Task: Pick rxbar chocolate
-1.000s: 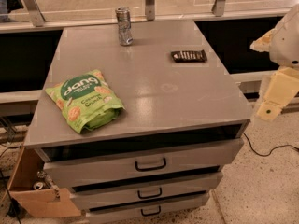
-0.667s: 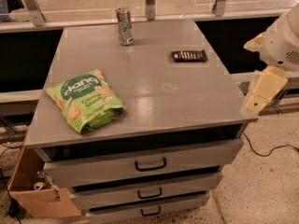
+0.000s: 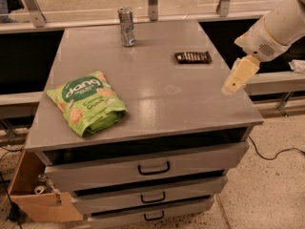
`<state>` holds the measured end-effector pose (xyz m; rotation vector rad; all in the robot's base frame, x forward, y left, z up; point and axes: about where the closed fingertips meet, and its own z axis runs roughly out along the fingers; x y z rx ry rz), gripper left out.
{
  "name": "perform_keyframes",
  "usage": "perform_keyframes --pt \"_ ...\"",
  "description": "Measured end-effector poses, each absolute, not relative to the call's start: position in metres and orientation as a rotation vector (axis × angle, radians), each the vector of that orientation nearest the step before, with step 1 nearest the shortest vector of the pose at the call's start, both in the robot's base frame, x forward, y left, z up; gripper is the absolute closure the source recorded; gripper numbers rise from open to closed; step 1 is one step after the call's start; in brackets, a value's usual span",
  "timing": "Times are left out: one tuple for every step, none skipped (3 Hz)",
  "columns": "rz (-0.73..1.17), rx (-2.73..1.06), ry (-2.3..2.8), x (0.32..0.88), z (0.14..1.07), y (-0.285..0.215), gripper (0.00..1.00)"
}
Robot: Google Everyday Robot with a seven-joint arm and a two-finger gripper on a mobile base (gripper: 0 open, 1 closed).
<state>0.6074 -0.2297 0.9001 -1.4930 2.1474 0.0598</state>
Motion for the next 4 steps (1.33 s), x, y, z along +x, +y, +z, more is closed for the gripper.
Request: perform_keyframes --pt "0.186 -1.363 2.123 0.656 0.88 -0.223 0.0" --pt "0.285 -1.226 2.099 0.696 0.861 -0.212 0.0" --pt "0.351 -1.114 2.061 0.727 0.852 -0.199 0.0" --pt "0.385 -1.011 2.036 0.752 0.848 -0.191 0.0"
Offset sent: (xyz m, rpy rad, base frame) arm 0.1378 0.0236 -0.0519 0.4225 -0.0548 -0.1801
